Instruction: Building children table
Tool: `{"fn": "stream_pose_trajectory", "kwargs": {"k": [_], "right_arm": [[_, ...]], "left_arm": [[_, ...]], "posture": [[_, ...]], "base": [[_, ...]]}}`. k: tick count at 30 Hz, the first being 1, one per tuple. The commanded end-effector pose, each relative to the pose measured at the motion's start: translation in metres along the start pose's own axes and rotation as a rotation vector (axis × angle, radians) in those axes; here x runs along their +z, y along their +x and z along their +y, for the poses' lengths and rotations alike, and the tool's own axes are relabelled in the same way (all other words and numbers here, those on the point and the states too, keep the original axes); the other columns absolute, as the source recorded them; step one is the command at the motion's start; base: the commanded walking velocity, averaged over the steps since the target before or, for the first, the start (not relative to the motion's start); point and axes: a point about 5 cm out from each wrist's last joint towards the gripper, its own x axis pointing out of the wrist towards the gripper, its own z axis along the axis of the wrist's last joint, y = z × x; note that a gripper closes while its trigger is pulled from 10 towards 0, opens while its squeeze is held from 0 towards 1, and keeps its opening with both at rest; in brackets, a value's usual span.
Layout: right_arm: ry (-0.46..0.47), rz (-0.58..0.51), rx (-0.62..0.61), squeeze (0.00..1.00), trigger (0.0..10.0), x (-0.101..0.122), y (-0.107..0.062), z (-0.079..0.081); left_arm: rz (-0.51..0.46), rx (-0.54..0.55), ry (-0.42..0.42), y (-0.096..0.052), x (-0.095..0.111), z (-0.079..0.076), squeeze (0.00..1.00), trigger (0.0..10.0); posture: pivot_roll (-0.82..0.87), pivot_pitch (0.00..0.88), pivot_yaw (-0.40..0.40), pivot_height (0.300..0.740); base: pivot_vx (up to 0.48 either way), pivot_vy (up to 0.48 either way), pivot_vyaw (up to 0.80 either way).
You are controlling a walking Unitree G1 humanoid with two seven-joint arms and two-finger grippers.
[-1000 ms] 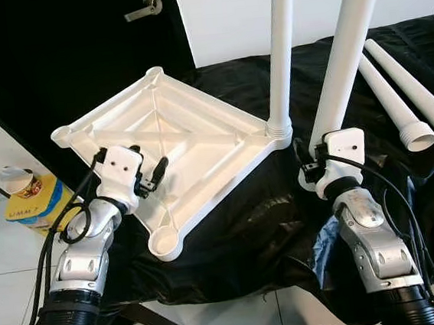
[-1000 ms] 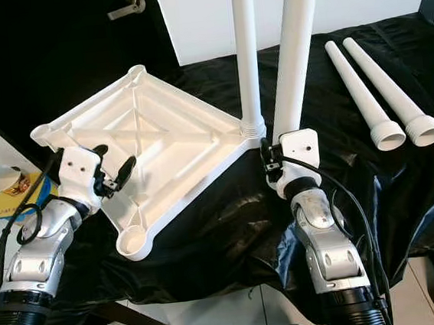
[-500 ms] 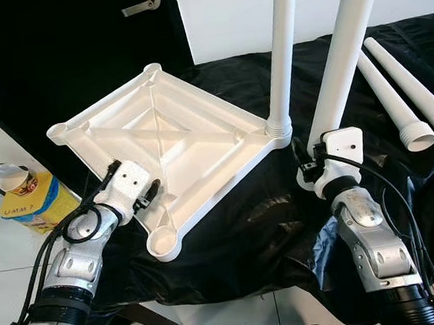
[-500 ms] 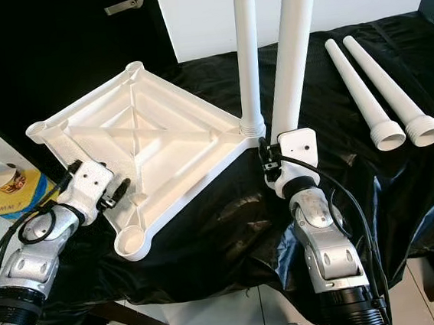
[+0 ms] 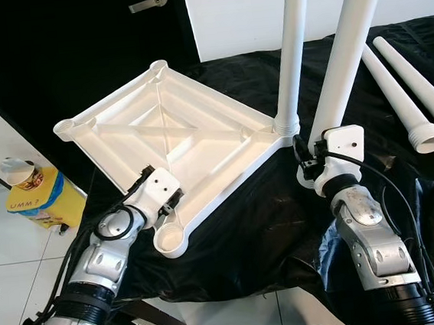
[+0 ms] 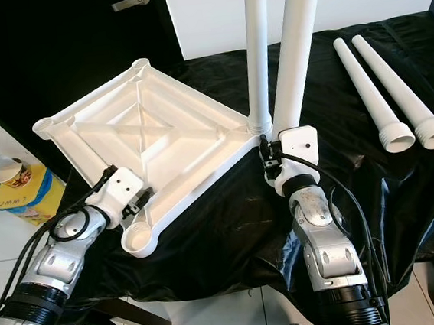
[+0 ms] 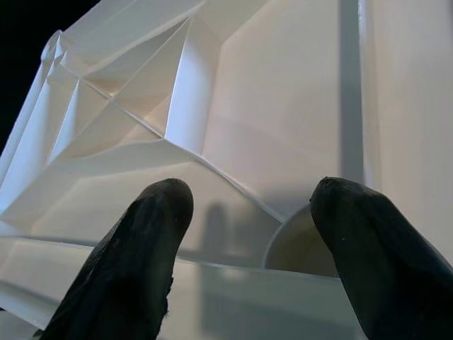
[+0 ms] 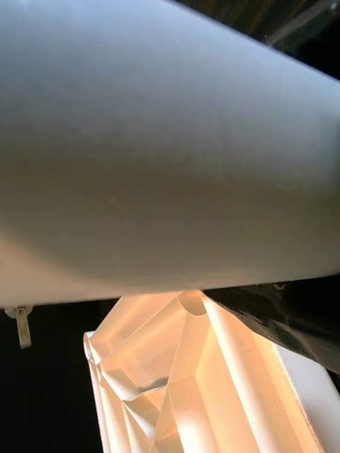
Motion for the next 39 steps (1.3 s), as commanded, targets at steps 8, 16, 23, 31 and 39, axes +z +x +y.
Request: {"fn": "stream_pose_trajectory", "kwargs": {"k": [8,16,23,31,39], "right_arm": [[0.019,-0.002,-0.003,0.0,10.0,0.002,0.004,0.003],[0.024,-0.003,-0.011,0.0,10.0,0.002,0.004,0.002],[0.027,-0.005,-0.013,0.0,10.0,0.002,0.004,0.003],[0.029,-0.005,-0.022,0.0,10.0,0.002,0.004,0.002],[0.03,-0.006,-0.027,0.0,10.0,0.001,0.006,0.001]], "left_arm": [[0.001,-0.198,-0.065,0.024,0.018,-0.049,0.0,10.0],[-0.091,-0.243,-0.13,0.033,0.05,-0.068,0.0,10.0],[-0.126,-0.279,-0.136,0.035,0.064,-0.08,0.0,10.0],[-0.245,-0.202,-0.228,0.037,0.086,-0.058,0.0,10.0],[-0.332,-0.121,-0.211,0.023,0.078,-0.013,0.0,10.0]], "posture": [[-0.08,0.111,0.099,0.74],[-0.08,0.112,0.102,0.74],[-0.08,0.113,0.103,0.74],[-0.07,0.109,0.103,0.74],[-0.06,0.102,0.1,0.74]], "base": [[0.0,0.0,0.0],[0.0,0.0,0.0],[0.0,0.0,0.0],[0.0,0.0,0.0],[0.0,0.0,0.0]]}}
